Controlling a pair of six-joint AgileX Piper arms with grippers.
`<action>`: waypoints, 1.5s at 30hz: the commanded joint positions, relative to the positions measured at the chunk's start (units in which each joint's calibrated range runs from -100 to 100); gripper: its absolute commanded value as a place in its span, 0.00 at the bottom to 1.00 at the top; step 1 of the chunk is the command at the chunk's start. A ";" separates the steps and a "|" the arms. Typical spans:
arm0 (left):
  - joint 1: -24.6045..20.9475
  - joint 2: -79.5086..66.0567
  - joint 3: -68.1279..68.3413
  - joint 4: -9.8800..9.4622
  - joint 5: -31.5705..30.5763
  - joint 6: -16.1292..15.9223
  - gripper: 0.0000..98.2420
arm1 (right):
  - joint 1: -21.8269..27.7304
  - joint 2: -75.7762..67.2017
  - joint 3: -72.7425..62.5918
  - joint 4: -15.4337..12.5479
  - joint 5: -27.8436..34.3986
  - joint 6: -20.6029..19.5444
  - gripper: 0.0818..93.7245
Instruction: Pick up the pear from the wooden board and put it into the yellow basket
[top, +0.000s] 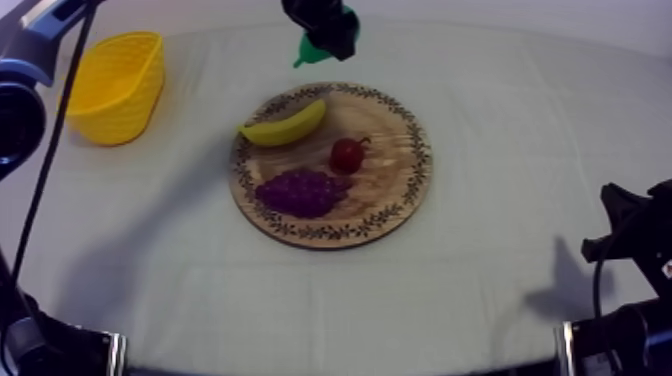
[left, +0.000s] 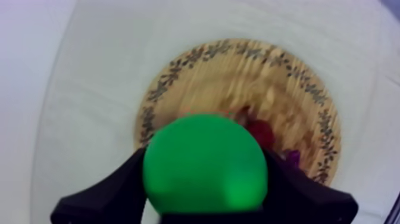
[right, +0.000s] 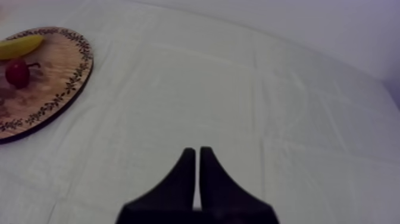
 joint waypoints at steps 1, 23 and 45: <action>-2.02 -2.21 2.16 -0.61 -0.08 -0.14 0.54 | -0.01 -0.02 0.00 -0.01 0.01 -0.02 0.00; -24.25 -9.76 11.89 -2.64 0.01 -3.46 0.55 | -0.01 -0.02 0.00 -0.01 0.01 -0.07 0.00; -33.11 -1.56 10.42 -0.17 -1.95 -0.79 0.57 | -0.01 -0.02 0.00 -0.01 0.01 -0.07 0.00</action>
